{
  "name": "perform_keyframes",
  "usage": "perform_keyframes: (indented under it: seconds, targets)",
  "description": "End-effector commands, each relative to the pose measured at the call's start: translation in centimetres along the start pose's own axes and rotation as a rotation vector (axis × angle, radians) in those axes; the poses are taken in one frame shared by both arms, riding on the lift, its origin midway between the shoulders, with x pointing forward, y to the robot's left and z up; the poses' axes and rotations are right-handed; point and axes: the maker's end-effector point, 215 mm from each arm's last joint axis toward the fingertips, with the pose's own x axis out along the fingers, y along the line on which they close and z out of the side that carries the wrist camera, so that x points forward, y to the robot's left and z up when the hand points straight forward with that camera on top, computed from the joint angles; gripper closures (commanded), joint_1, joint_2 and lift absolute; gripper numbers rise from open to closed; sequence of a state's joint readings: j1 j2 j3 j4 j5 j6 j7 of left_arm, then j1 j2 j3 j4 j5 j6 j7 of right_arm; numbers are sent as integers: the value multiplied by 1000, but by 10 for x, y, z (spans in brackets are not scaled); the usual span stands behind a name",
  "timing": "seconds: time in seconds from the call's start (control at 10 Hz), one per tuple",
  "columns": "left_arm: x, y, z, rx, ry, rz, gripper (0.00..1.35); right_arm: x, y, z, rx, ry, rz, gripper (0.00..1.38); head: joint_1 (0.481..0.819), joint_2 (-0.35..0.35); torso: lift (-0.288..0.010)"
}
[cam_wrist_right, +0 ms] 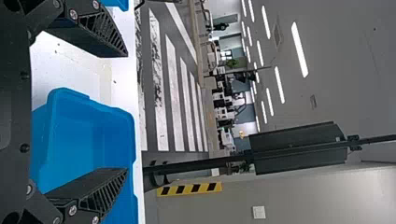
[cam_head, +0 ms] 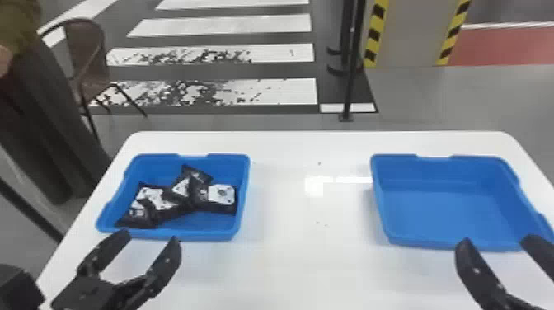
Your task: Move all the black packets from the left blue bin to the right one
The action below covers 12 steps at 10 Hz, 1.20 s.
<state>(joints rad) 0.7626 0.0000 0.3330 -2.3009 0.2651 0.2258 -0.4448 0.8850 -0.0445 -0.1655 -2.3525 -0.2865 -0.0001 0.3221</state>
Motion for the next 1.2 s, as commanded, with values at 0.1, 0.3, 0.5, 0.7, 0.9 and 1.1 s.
perform_keyframes:
  seconds: [0.1,0.3,0.5,0.7,0.9,1.1]
  targets:
    - [0,0,1,-2,-2,1,150,0,0,0,1,1,0,156,695,90,-140]
    - [0,0,0,-2,0,1,150,0,0,0,1,1,0,156,695,90,-140]
    - [-1,1,0,-1,0,3,150,0,0,0,2,0,1,156,695,90,-140]
    - [-1,1,0,-1,0,3,150,0,0,0,3,0,0,156,695,91,-140]
    - [-1,1,-1,-2,2,3,150,0,0,0,3,0,0,156,695,92,-140]
    - [-1,1,-1,-2,2,3,150,0,0,0,3,0,0,156,695,92,-140]
